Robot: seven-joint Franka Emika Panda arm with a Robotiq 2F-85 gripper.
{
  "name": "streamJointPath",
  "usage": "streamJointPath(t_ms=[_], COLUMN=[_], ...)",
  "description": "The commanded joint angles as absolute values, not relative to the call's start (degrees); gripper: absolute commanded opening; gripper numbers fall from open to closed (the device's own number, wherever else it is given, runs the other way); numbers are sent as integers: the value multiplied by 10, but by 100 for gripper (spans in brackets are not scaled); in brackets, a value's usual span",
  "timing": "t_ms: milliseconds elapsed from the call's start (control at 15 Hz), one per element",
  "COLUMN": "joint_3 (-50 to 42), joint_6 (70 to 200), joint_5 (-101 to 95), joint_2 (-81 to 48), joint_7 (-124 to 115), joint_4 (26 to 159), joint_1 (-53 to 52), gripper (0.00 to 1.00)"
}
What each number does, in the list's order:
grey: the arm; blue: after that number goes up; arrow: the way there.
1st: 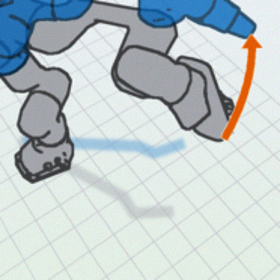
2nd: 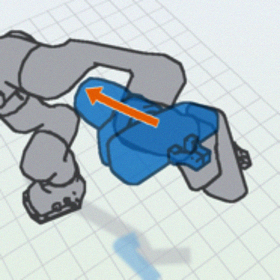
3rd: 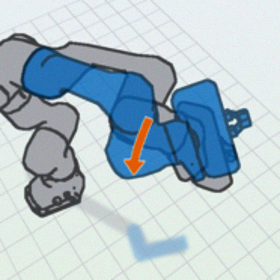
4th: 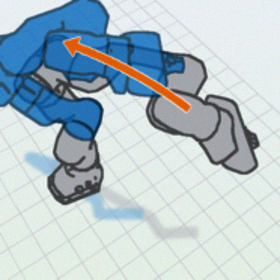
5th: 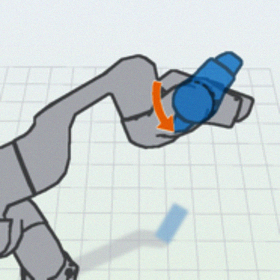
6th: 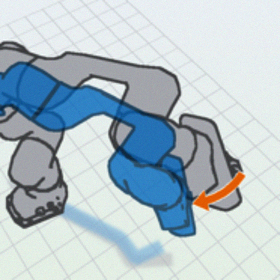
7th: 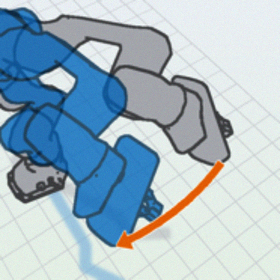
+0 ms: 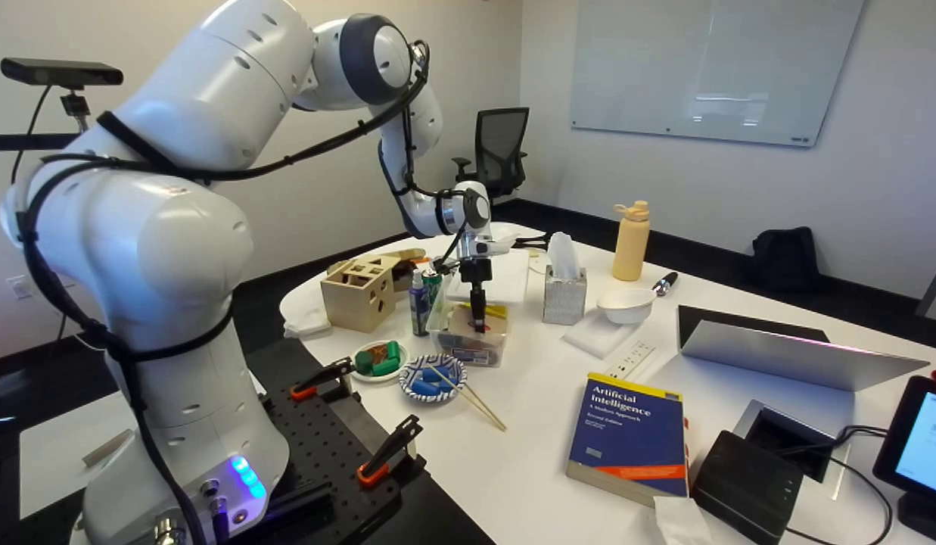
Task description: Put the orange object and the box inside the container then close the lid
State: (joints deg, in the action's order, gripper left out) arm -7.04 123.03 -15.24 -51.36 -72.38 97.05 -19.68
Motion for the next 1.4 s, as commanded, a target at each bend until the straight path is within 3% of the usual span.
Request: streamJointPath(t_ms=[0,200,267,800,1333], joint_3=[-60,-65,-68,-101,-122], joint_6=[1291,1341,1362,1469,1421], joint_5=[-140,-142,-144,-164,-204], joint_2=[-478,-473,-474,-438,-352], joint_7=[-734,-747,-756,-834,-870], joint_4=[1034,1064,1076,1171,1232], joint_1=[-189,-201,-208,-274,-309], gripper=[77,98,100,100,100])
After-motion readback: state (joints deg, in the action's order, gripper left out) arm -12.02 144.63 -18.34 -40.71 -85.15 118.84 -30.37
